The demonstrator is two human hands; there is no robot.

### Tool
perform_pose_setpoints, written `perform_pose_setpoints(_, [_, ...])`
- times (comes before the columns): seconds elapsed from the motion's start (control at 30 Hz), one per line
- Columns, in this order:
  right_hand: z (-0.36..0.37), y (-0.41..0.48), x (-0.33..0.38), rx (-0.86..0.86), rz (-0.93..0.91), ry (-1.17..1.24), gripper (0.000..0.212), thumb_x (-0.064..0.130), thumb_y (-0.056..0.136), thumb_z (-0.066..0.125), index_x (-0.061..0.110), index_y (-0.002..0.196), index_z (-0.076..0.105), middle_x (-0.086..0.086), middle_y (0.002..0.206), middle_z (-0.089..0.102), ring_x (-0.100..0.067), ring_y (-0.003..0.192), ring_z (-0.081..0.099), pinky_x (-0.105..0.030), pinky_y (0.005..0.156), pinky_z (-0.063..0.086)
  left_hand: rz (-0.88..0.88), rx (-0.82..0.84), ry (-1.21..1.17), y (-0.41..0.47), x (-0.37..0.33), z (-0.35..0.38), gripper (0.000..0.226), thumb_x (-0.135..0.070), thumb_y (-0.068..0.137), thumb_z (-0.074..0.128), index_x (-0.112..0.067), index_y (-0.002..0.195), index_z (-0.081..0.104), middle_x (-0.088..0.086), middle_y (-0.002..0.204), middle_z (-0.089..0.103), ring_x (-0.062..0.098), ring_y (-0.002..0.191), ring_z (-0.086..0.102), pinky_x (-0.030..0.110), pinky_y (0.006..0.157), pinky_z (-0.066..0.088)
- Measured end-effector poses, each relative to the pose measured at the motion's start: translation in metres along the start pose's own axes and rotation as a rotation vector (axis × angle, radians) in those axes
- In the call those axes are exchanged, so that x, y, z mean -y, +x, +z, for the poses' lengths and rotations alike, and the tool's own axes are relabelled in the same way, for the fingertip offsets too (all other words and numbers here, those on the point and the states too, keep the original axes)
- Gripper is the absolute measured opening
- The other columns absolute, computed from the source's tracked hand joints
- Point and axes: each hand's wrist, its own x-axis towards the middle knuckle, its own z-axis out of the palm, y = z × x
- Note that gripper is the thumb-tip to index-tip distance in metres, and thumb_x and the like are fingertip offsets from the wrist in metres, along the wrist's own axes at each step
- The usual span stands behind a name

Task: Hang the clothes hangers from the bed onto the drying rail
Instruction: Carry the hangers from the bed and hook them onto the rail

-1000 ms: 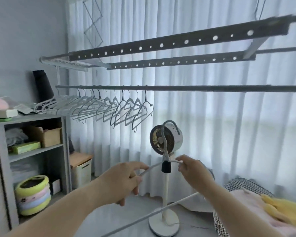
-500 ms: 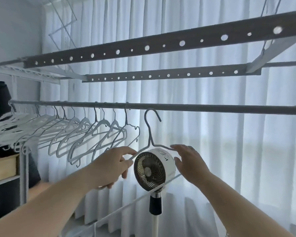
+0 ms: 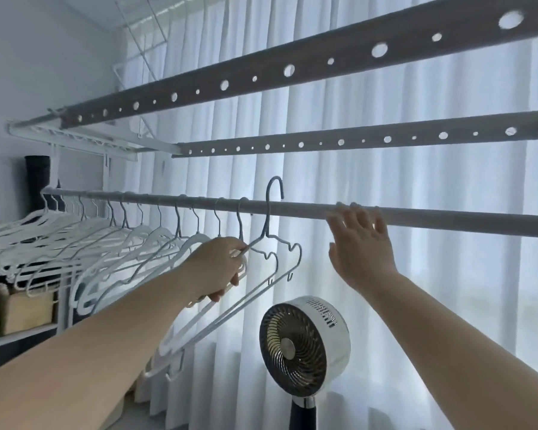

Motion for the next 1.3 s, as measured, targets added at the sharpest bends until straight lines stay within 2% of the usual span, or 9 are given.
perform_pose_setpoints(0.17, [0.016, 0.006, -0.009, -0.087, -0.09, -0.114, 0.057, 0.01, 0.038, 0.088, 0.005, 0.092, 0.069, -0.016, 0.101, 0.07, -0.037, 0.096, 0.066, -0.06, 0.085, 0.044, -0.024, 0.013, 0.0, 0.017, 0.001, 0.016, 0.035, -0.01, 0.095, 0.035, -0.018, 0.127, 0.047, 0.003, 0.065, 0.056, 0.004, 0.021, 0.036, 0.016, 0.031, 0.035])
perform_pose_setpoints(0.4, [0.024, 0.003, -0.012, -0.131, -0.11, -0.134, 0.059, 0.013, 0.04, 0.087, 0.006, 0.096, 0.069, -0.015, 0.104, 0.069, -0.036, 0.099, 0.065, -0.061, 0.086, 0.044, -0.072, 0.049, 0.046, 0.024, 0.008, 0.035, 0.034, -0.01, 0.095, 0.034, -0.017, 0.127, 0.045, 0.002, 0.061, 0.056, 0.007, 0.024, 0.04, 0.019, 0.035, 0.039])
perform_pose_setpoints(0.5, [0.028, 0.002, -0.013, -0.19, -0.113, -0.089, 0.057, 0.013, 0.043, 0.086, 0.007, 0.097, 0.069, -0.014, 0.105, 0.069, -0.035, 0.1, 0.065, -0.057, 0.093, 0.043, -0.083, 0.034, 0.065, 0.021, 0.009, 0.037, 0.035, -0.012, 0.093, 0.034, -0.02, 0.126, 0.046, 0.0, 0.064, 0.058, 0.014, 0.038, 0.047, 0.024, 0.048, 0.041])
perform_pose_setpoints(0.6, [0.034, -0.001, -0.009, -0.251, -0.122, 0.019, 0.051, 0.01, 0.047, 0.083, 0.007, 0.095, 0.068, -0.014, 0.106, 0.068, -0.034, 0.109, 0.056, -0.049, 0.101, 0.024, -0.07, 0.004, 0.116, 0.013, 0.006, 0.034, 0.027, -0.022, 0.094, 0.041, -0.026, 0.12, 0.048, -0.003, 0.079, 0.059, 0.015, 0.053, 0.054, 0.019, 0.049, 0.041])
perform_pose_setpoints(0.73, [0.036, -0.005, 0.018, -0.3, -0.161, 0.217, 0.042, 0.012, 0.053, 0.081, 0.011, 0.092, 0.067, -0.011, 0.106, 0.067, -0.025, 0.109, 0.037, -0.042, 0.099, 0.02, 0.016, -0.18, 0.142, -0.013, 0.008, 0.023, 0.033, -0.031, 0.091, 0.05, -0.021, 0.123, 0.053, -0.007, 0.102, 0.056, 0.016, 0.101, 0.057, 0.018, 0.079, 0.038])
perform_pose_setpoints(0.8, [0.029, -0.007, 0.045, -0.303, -0.201, 0.352, 0.033, 0.016, 0.059, 0.074, 0.012, 0.091, 0.067, -0.01, 0.102, 0.069, -0.025, 0.107, 0.042, -0.039, 0.096, 0.022, 0.067, -0.285, 0.105, -0.036, 0.011, 0.013, 0.028, -0.024, 0.091, 0.051, -0.019, 0.118, 0.057, -0.011, 0.096, 0.056, 0.007, 0.096, 0.055, 0.011, 0.072, 0.037])
perform_pose_setpoints(0.93, [-0.008, -0.016, 0.11, -0.155, -0.306, 0.61, 0.025, 0.022, 0.072, 0.057, 0.016, 0.094, 0.069, -0.001, 0.092, 0.071, -0.027, 0.089, 0.066, -0.034, 0.086, 0.045, 0.053, -0.454, 0.065, -0.093, 0.03, -0.013, 0.015, -0.018, 0.09, 0.053, -0.027, 0.098, 0.063, -0.026, 0.08, 0.054, -0.012, 0.074, 0.05, -0.001, 0.064, 0.038])
perform_pose_setpoints(1.03, [-0.04, -0.027, 0.152, 0.145, -0.45, 0.797, 0.025, 0.022, 0.092, 0.045, 0.021, 0.111, 0.062, 0.004, 0.107, 0.067, -0.022, 0.1, 0.061, -0.026, 0.08, 0.042, -0.044, -0.497, 0.049, -0.142, 0.05, -0.036, 0.022, -0.012, 0.091, 0.051, -0.03, 0.081, 0.061, -0.018, 0.072, 0.06, -0.002, 0.068, 0.058, 0.001, 0.065, 0.04])
perform_pose_setpoints(1.3, [-0.113, -0.08, 0.283, 0.359, -0.802, 1.07, 0.023, 0.021, 0.093, 0.043, 0.022, 0.107, 0.061, 0.006, 0.085, 0.061, -0.018, 0.084, 0.059, -0.028, 0.075, 0.049, -0.452, -0.732, 0.09, -0.335, 0.122, -0.107, 0.034, -0.007, 0.092, 0.047, -0.032, 0.074, 0.059, -0.016, 0.053, 0.064, -0.008, 0.06, 0.058, 0.004, 0.06, 0.044])
